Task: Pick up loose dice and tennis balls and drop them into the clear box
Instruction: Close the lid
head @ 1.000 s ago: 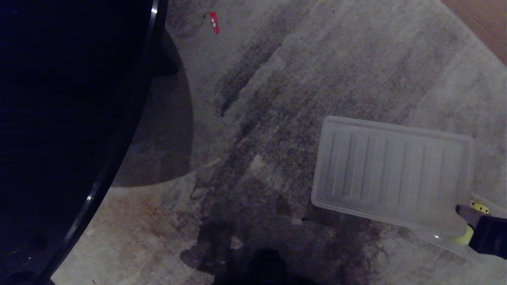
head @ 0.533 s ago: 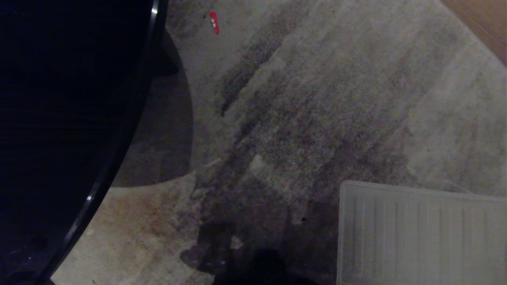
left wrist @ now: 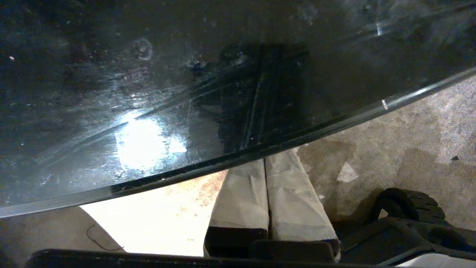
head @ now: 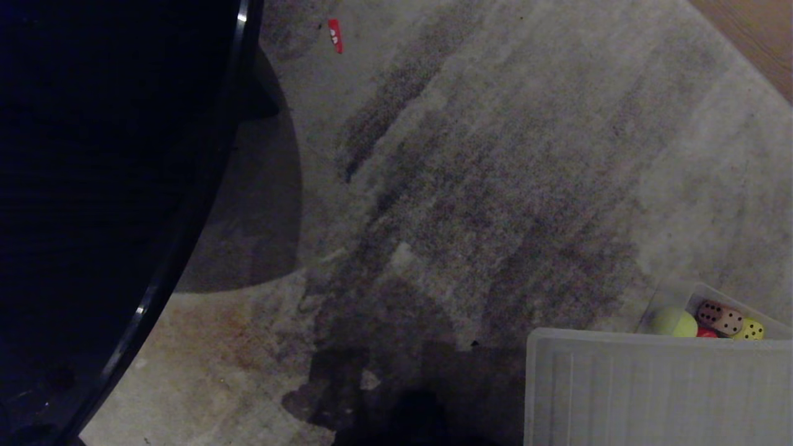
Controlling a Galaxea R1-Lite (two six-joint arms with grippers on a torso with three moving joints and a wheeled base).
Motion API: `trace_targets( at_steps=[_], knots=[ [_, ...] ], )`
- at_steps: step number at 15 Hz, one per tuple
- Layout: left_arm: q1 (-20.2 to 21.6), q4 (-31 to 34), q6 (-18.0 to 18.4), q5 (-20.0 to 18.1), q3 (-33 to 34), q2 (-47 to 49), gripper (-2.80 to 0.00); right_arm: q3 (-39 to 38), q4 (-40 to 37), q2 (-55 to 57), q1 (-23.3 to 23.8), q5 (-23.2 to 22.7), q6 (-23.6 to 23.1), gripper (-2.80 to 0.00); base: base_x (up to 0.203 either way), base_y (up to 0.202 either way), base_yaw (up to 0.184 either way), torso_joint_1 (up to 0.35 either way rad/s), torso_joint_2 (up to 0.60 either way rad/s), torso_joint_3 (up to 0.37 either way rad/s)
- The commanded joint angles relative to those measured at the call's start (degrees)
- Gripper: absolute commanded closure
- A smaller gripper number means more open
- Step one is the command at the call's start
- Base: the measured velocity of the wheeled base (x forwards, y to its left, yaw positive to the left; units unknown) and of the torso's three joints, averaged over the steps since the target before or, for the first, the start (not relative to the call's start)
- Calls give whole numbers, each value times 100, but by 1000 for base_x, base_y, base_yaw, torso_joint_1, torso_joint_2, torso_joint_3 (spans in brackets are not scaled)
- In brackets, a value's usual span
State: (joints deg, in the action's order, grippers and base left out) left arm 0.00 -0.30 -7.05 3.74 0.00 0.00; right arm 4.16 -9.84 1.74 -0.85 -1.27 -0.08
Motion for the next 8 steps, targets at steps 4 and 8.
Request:
trace_targets(
  at_steps=[4,8],
  knots=[
    [0,-5,-7,4,9,6,0,-29,-36,-174,6,-5,0,0,0,0,0,0,0,0],
    [0,-5,1,4,9,6,0,-29,-36,-174,6,-5,0,0,0,0,0,0,0,0]
  ],
)
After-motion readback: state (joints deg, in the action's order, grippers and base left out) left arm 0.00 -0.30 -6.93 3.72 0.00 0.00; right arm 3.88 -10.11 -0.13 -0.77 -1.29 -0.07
